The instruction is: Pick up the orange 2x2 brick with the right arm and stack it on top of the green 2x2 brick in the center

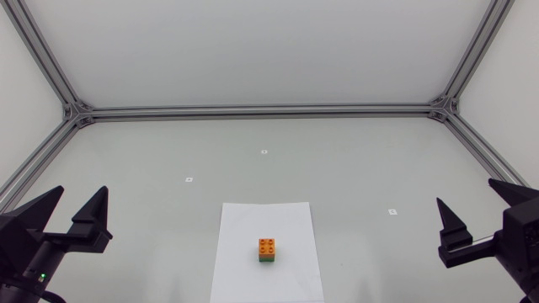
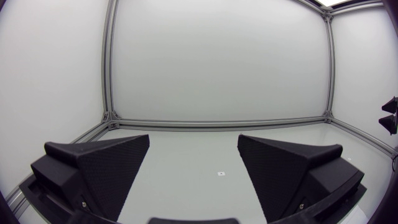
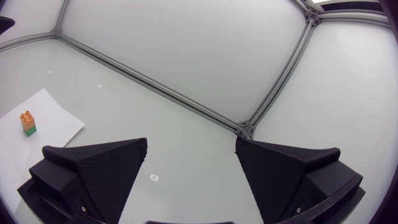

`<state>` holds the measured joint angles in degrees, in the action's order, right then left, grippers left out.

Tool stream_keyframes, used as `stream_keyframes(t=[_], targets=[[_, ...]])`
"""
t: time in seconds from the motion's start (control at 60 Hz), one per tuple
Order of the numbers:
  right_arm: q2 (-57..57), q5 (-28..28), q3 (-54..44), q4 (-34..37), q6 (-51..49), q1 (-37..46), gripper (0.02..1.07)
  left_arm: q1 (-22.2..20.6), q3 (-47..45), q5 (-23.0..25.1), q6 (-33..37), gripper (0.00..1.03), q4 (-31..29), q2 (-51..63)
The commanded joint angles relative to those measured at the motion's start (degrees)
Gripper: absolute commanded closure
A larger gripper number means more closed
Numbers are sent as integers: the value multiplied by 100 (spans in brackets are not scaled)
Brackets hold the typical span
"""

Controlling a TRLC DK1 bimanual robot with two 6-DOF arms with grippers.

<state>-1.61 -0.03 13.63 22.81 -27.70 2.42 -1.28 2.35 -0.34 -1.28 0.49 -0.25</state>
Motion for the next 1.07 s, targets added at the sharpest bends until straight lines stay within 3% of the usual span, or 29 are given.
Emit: stream_keyframes(t=[0.0,0.783,1.05], targets=[[49,40,-322,-96,370,4,6,14,-235,25,75,4,-76,-45],[159,4,-1350,-2254,2741,-239,6,14,-235,25,75,4,-84,-45],[161,3,-1363,-2281,2770,-242,6,14,-235,25,75,4,-76,-45]])
